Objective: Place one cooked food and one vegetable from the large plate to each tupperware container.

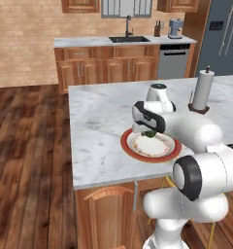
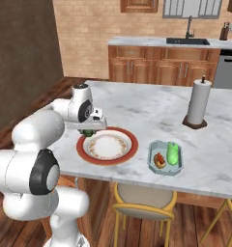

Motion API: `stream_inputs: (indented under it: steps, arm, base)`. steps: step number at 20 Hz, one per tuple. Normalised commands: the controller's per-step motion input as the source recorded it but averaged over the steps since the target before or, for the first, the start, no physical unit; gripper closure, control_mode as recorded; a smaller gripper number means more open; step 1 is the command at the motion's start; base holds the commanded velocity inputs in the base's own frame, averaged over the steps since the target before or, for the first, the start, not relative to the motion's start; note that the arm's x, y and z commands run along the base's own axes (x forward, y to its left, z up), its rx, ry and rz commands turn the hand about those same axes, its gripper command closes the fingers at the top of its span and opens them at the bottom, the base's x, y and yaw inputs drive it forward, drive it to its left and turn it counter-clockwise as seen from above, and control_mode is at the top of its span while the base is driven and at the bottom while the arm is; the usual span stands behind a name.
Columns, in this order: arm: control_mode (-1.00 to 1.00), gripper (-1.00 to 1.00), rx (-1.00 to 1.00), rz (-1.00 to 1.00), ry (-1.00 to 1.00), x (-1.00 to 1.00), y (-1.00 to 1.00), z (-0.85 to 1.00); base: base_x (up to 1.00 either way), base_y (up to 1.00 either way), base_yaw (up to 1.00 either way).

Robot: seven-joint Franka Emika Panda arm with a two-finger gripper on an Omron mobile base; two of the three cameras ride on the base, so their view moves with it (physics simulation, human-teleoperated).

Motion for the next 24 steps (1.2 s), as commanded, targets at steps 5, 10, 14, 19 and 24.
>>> stream_inputs:
  steps: [5,10,14,19,24]
  arm:
    - [-1.00,1.00,0.03,-0.10,-0.14,-1.00,0.00,0.60]
    - [-1.00,1.00,-0.08,-0.05,0.08,-0.85,0.04,0.61]
    - [-1.00,1.00,-0.08,-0.04,0.26,-0.29,0.02,0.24]
    - [-1.00,1.00,0.02,0.00,0.12,0.04,-0.14,-0.03]
    - [-1.00,1.00,0.00,0.00,0.00,0.00,0.00,0.00]
  base:
    - [0.00,0.00,0.00]
    - [0.00,0.00,0.00]
    - [0.00,0.00,0.00]
    - [0.00,0.00,0.00]
    - [0.00,0.00,0.00]
